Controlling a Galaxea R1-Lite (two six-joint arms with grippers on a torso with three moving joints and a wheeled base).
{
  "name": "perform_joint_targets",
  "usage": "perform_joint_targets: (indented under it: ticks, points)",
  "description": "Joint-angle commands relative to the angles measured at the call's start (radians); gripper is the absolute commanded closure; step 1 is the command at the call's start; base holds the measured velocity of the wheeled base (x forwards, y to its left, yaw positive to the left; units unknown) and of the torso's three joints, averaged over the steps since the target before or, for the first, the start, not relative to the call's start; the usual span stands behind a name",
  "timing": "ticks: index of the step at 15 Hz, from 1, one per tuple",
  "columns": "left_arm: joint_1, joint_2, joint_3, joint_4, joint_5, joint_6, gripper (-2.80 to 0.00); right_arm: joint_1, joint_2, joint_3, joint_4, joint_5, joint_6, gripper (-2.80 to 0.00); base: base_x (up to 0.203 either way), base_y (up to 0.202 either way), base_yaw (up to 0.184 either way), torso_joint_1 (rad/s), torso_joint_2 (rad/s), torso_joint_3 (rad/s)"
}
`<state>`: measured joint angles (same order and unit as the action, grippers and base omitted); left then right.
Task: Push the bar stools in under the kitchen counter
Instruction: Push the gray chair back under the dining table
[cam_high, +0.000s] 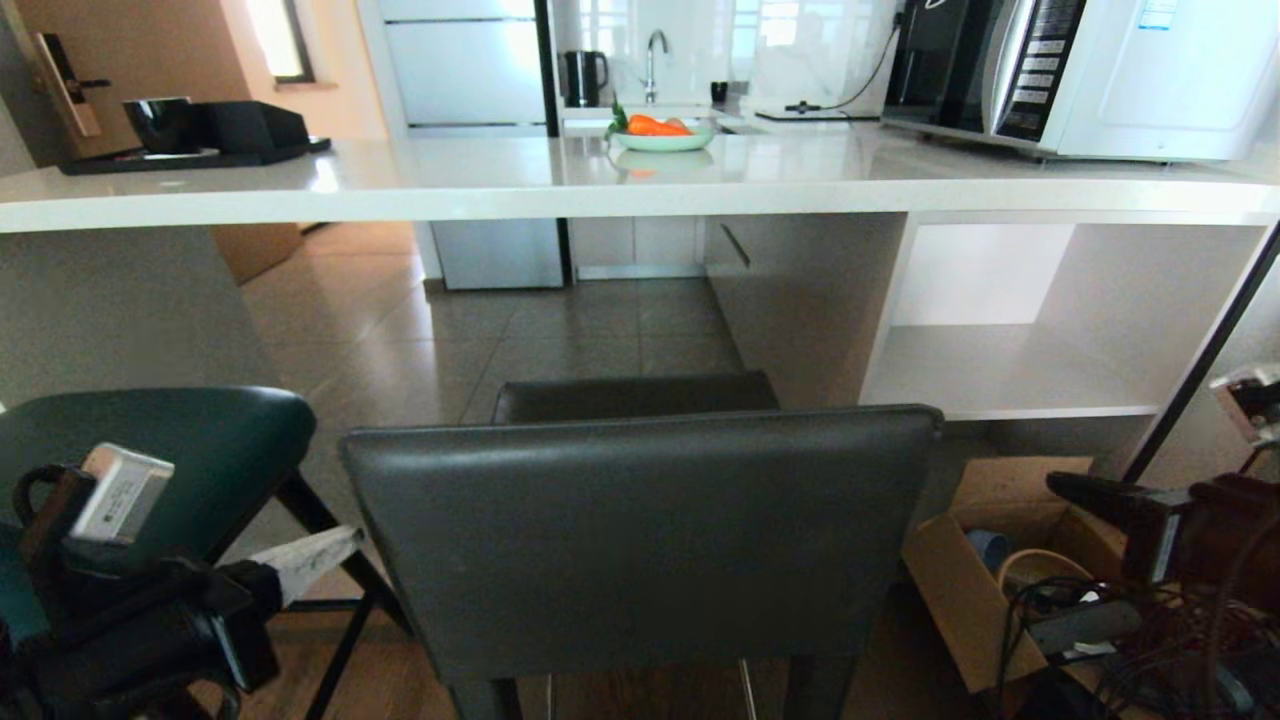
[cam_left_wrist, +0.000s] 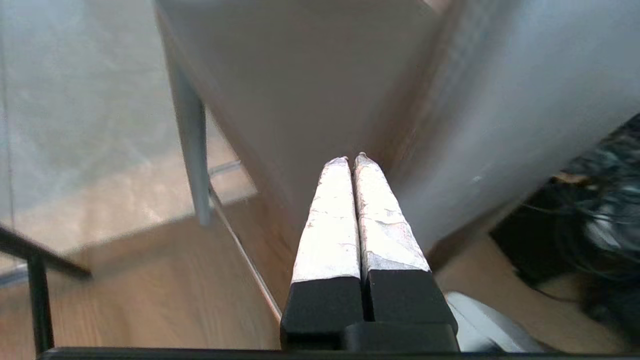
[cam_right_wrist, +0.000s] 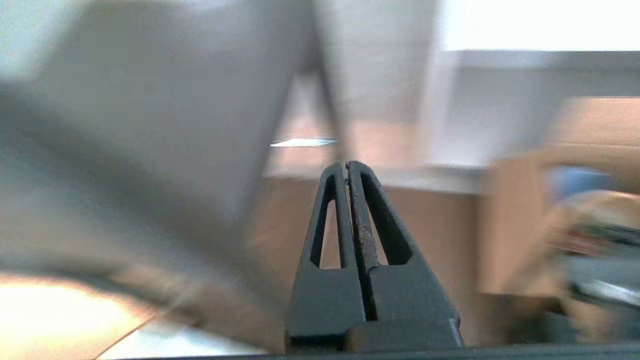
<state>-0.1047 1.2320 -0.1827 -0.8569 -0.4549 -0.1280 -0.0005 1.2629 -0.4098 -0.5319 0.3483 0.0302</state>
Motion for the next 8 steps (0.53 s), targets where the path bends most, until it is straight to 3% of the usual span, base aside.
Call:
perform_joint_targets:
  ticks: [1, 2, 3, 5, 8]
  points:
    - [0.133, -0.085, -0.096, 0.206, -0.218, 0.012, 0.0, -0.057, 0.033, -0.045, 0.044, 0.186, 0.0, 0.0, 0.0, 0.0, 0.0, 0.0, 0.0, 0.0]
    - [0.209, -0.086, -0.131, 0.256, -0.316, 0.054, 0.0, -0.06, 0.076, -0.054, 0.049, 0.227, -0.003, 0.0, 0.0, 0.0, 0.0, 0.0, 0.0, 0.0]
    - [0.265, -0.062, -0.157, 0.281, -0.392, 0.136, 0.0, -0.062, 0.123, -0.075, 0.048, 0.274, -0.006, 0.0, 0.0, 0.0, 0.0, 0.0, 0.0, 0.0]
    - [0.305, 0.047, -0.234, 0.311, -0.481, 0.239, 0.0, -0.07, 0.211, -0.14, 0.025, 0.388, -0.009, 0.0, 0.0, 0.0, 0.0, 0.0, 0.0, 0.0]
    - [0.303, 0.091, -0.249, 0.326, -0.725, 0.279, 0.0, -0.077, 0.257, -0.157, 0.008, 0.565, -0.031, 0.0, 0.0, 0.0, 0.0, 0.0, 0.0, 0.0]
